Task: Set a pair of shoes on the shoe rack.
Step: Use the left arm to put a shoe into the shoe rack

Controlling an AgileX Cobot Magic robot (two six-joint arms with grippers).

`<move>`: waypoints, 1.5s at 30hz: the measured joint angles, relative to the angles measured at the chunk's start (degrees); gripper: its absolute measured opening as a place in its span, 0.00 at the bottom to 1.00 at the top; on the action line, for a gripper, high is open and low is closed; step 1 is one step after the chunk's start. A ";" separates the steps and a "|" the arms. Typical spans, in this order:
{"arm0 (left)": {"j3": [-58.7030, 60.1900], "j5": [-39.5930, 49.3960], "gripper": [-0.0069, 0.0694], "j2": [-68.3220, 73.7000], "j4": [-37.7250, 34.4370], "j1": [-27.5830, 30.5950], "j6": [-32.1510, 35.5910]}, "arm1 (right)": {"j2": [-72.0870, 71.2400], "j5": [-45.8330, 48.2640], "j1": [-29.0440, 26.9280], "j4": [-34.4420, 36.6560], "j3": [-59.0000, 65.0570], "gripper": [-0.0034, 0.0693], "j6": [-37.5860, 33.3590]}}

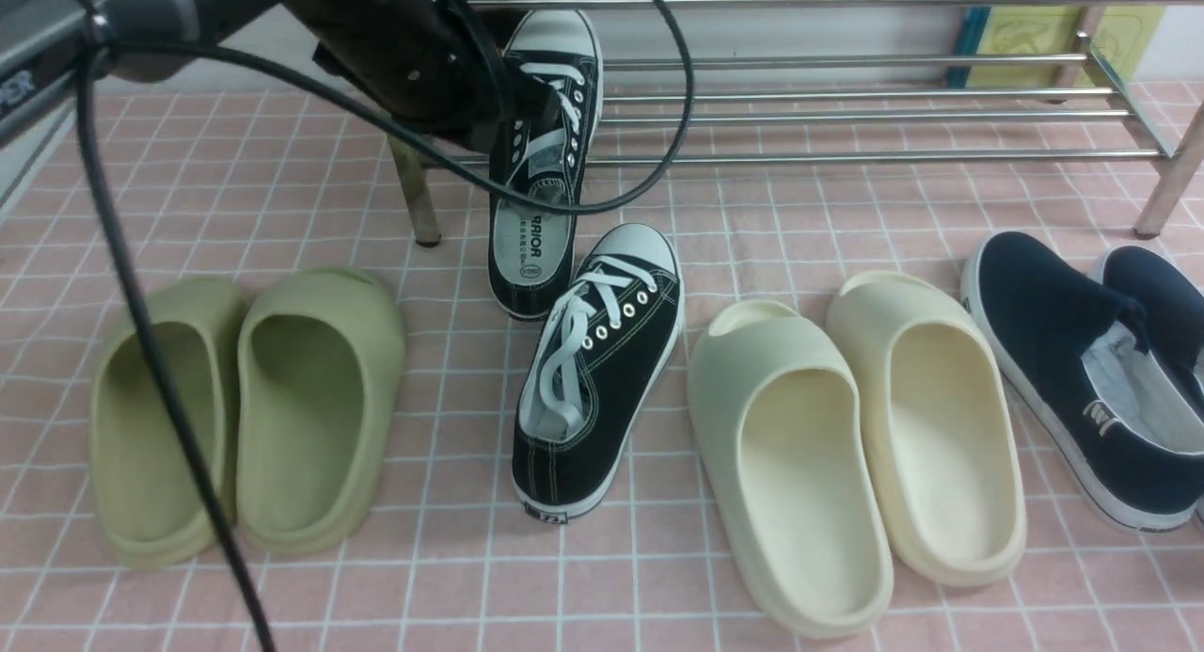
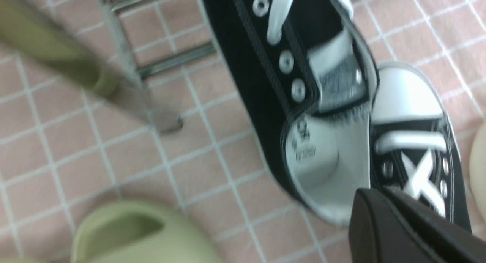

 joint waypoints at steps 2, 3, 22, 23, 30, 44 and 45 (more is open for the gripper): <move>7.67 -3.52 0.12 -4.16 0.00 0.00 -1.03 | 0.00 0.00 0.00 0.00 0.00 0.38 0.00; 11.61 -5.84 0.12 -5.88 0.00 0.00 -1.83 | 0.00 0.00 0.00 0.00 0.00 0.38 0.00; 11.33 -19.69 0.67 8.14 0.96 0.00 -15.42 | 0.00 0.00 0.00 0.00 0.00 0.38 0.00; 10.42 -19.62 0.68 9.35 0.96 0.00 -15.87 | 0.00 0.00 0.00 0.00 0.00 0.38 0.00; 7.85 -18.92 0.41 13.61 3.87 0.00 -19.88 | 0.00 0.00 0.00 0.00 0.00 0.38 0.00; -6.64 -9.25 0.11 13.84 8.28 0.41 -26.72 | 0.00 0.00 0.00 0.00 0.00 0.38 0.00; -7.50 -9.59 0.11 13.95 8.28 0.41 -26.90 | 0.00 0.00 0.00 0.00 0.00 0.38 0.00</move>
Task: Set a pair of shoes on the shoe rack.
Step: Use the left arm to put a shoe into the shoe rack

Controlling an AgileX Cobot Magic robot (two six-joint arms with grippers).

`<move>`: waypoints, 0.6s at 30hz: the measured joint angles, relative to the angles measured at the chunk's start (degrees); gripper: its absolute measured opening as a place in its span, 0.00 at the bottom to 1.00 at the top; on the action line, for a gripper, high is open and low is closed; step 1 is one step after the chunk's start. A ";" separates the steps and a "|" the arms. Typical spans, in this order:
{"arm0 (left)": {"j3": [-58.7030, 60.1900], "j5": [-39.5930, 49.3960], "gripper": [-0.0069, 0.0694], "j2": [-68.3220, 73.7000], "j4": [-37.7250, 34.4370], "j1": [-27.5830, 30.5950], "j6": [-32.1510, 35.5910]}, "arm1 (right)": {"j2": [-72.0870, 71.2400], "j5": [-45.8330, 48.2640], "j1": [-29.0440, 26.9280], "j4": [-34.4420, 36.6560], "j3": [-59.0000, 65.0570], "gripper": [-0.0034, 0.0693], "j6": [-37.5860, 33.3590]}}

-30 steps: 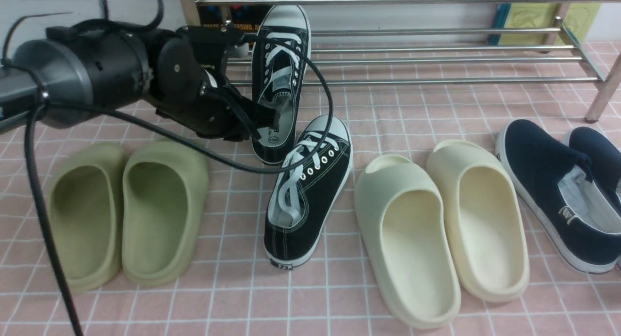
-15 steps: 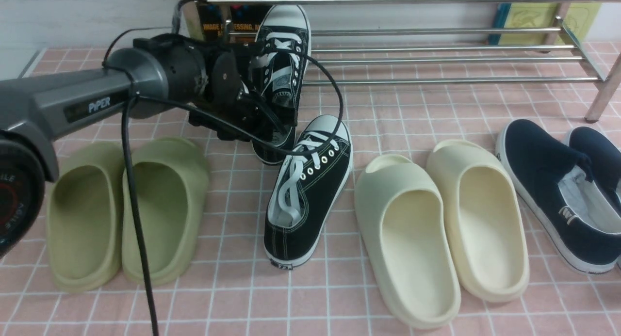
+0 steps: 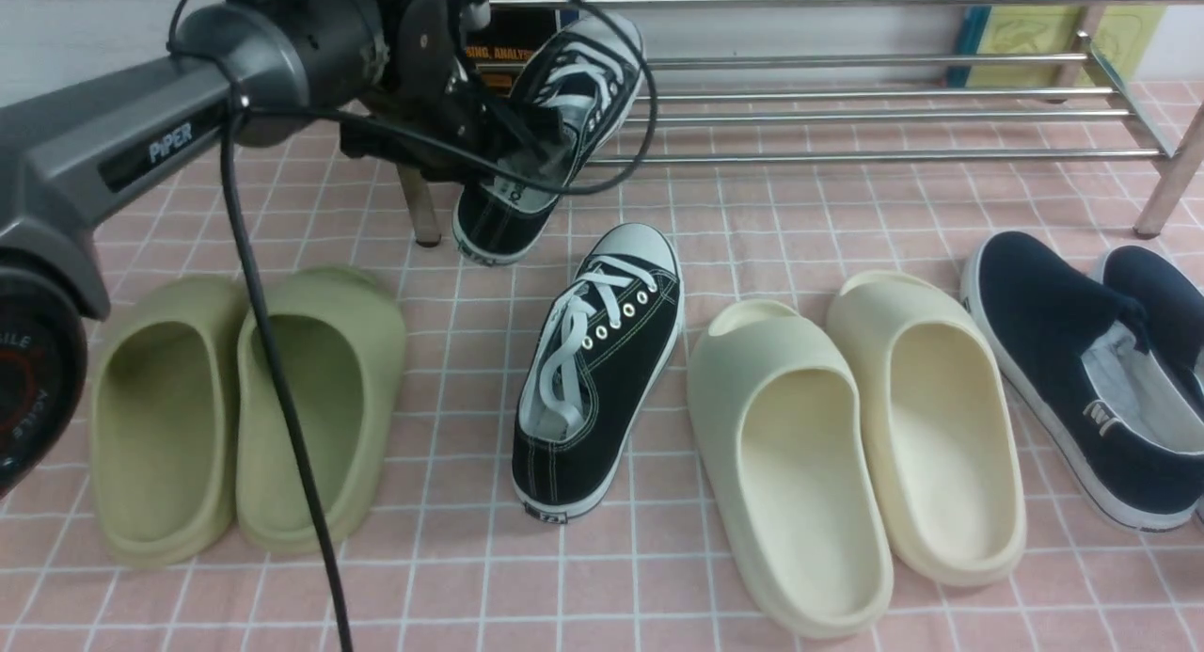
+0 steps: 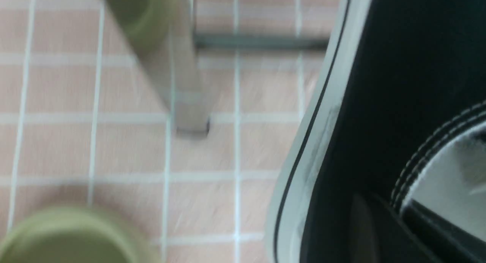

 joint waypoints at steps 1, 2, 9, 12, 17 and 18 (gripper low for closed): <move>-0.77 -0.21 0.11 0.06 -0.17 0.00 -0.18 | 0.00 0.00 0.00 0.00 0.00 0.38 0.00; -1.49 -0.22 0.11 0.39 -0.29 -0.12 -0.39 | 0.00 0.00 0.00 0.00 0.00 0.38 0.00; -6.10 -0.39 0.11 2.76 -0.51 -0.12 -1.55 | 0.00 0.00 0.00 0.00 0.00 0.38 0.00; -6.78 -0.46 0.11 3.10 -0.35 0.54 -3.85 | 0.00 0.00 0.00 0.00 0.00 0.38 0.00; -6.82 0.06 0.11 3.23 -1.06 3.80 -6.61 | 0.00 0.00 0.00 0.00 0.00 0.38 0.00; -6.82 0.12 0.11 3.28 -1.22 4.44 -6.82 | 0.00 0.00 0.00 0.00 0.00 0.38 0.00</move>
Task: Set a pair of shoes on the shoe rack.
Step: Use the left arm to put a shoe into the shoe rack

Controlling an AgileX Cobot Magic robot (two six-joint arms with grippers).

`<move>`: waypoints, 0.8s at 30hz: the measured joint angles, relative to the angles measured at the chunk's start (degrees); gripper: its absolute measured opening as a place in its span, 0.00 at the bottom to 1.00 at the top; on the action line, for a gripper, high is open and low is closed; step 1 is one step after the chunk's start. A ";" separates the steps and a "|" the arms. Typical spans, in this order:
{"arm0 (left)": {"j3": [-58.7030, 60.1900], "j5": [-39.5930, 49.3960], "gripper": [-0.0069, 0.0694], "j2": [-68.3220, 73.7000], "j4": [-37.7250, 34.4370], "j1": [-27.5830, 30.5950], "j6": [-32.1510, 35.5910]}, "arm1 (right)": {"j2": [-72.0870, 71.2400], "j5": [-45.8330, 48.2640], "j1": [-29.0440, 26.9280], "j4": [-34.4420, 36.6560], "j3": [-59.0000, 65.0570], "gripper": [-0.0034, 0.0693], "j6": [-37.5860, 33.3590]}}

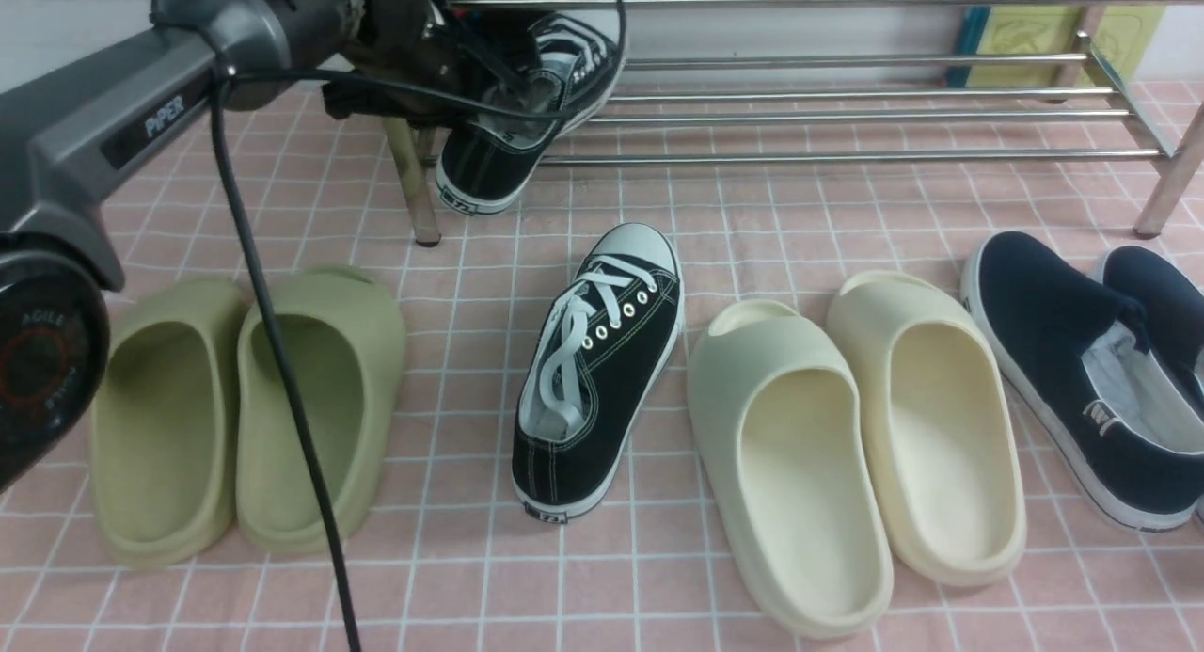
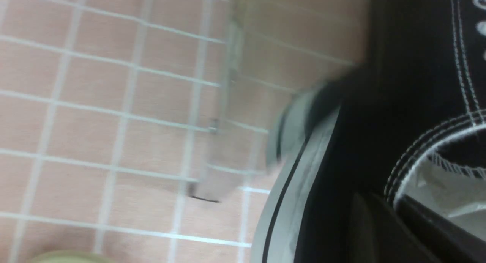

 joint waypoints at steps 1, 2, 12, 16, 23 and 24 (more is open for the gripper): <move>0.00 0.00 0.11 0.00 0.01 0.24 -0.11 | 0.00 0.00 0.00 0.00 0.00 0.38 0.00; 0.00 0.07 0.11 0.02 0.01 0.68 -0.26 | 0.00 0.00 0.00 0.00 0.00 0.38 0.00; -0.43 -2.67 0.16 2.30 -5.45 0.23 2.14 | 0.00 0.00 0.00 0.00 0.00 0.38 0.00; -0.48 -3.79 0.30 2.30 -6.58 0.03 2.55 | 0.00 0.00 0.00 0.00 0.00 0.38 0.00; -0.48 0.02 0.58 -0.08 -3.00 0.03 5.15 | 0.00 0.00 0.00 0.00 0.00 0.38 0.00; -0.48 2.08 0.60 -1.05 -2.24 0.03 6.53 | 0.00 0.00 0.00 0.00 0.00 0.38 0.00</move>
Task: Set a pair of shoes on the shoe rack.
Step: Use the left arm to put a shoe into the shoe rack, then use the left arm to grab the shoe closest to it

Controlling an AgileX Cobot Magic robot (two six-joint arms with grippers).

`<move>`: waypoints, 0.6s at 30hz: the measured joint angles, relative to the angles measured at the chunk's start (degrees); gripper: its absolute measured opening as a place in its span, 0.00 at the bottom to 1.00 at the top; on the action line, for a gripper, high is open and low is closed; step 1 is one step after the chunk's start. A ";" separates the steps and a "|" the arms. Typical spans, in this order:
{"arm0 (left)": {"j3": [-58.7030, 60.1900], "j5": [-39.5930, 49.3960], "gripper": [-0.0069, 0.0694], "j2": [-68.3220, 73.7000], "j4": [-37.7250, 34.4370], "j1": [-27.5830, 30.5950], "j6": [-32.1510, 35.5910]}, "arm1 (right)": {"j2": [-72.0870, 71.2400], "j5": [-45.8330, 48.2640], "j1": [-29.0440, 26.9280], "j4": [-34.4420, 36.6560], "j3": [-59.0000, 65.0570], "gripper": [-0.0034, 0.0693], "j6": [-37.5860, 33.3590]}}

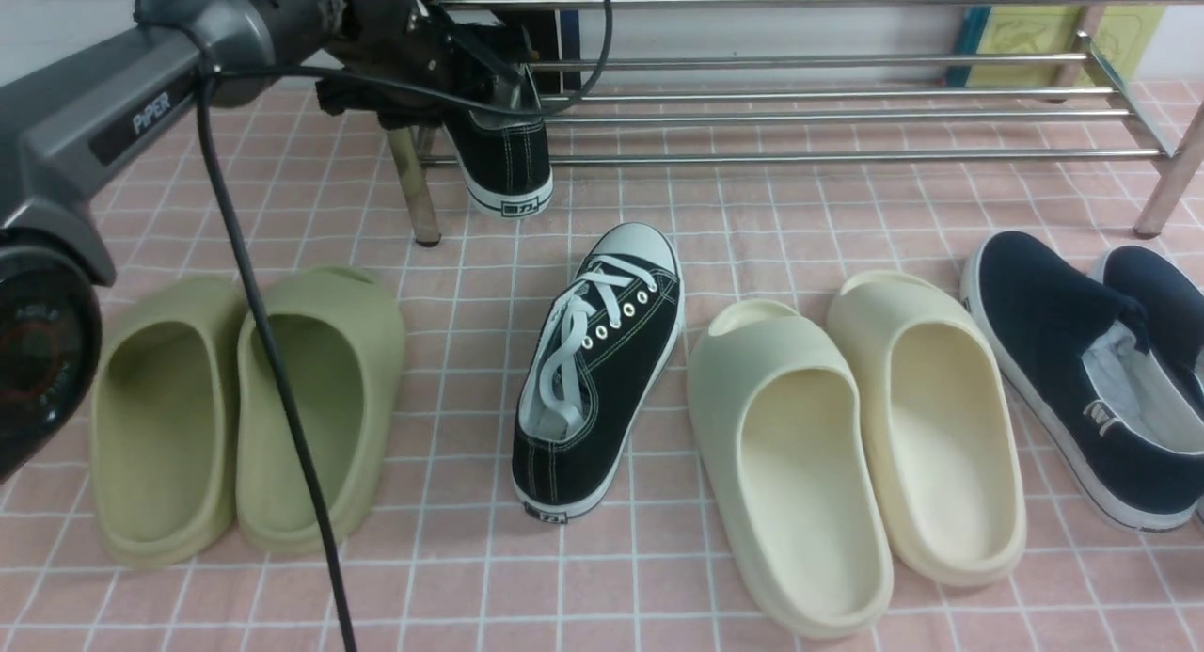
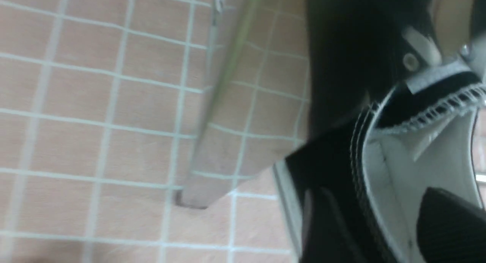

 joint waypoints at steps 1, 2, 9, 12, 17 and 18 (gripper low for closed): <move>0.00 1.96 0.61 -0.93 0.40 0.00 1.46 | 0.00 0.00 0.00 0.00 0.00 0.38 0.00; 0.00 2.37 0.62 -1.12 0.51 0.00 1.46 | 0.00 0.00 0.00 0.00 0.00 0.38 0.00; 0.51 19.04 0.59 -7.91 -1.61 0.00 16.34 | 0.00 0.00 0.00 0.00 0.00 0.38 0.00; 7.59 22.43 0.55 -13.00 -6.95 -0.15 21.52 | 0.00 0.00 0.00 0.00 0.00 0.38 0.00; 20.31 19.72 0.52 -17.43 -10.57 -3.07 25.15 | 0.00 0.00 0.00 0.00 0.00 0.38 0.00; 24.33 17.69 0.51 -17.77 -10.52 -5.30 25.36 | 0.00 0.00 0.00 0.00 0.00 0.38 0.00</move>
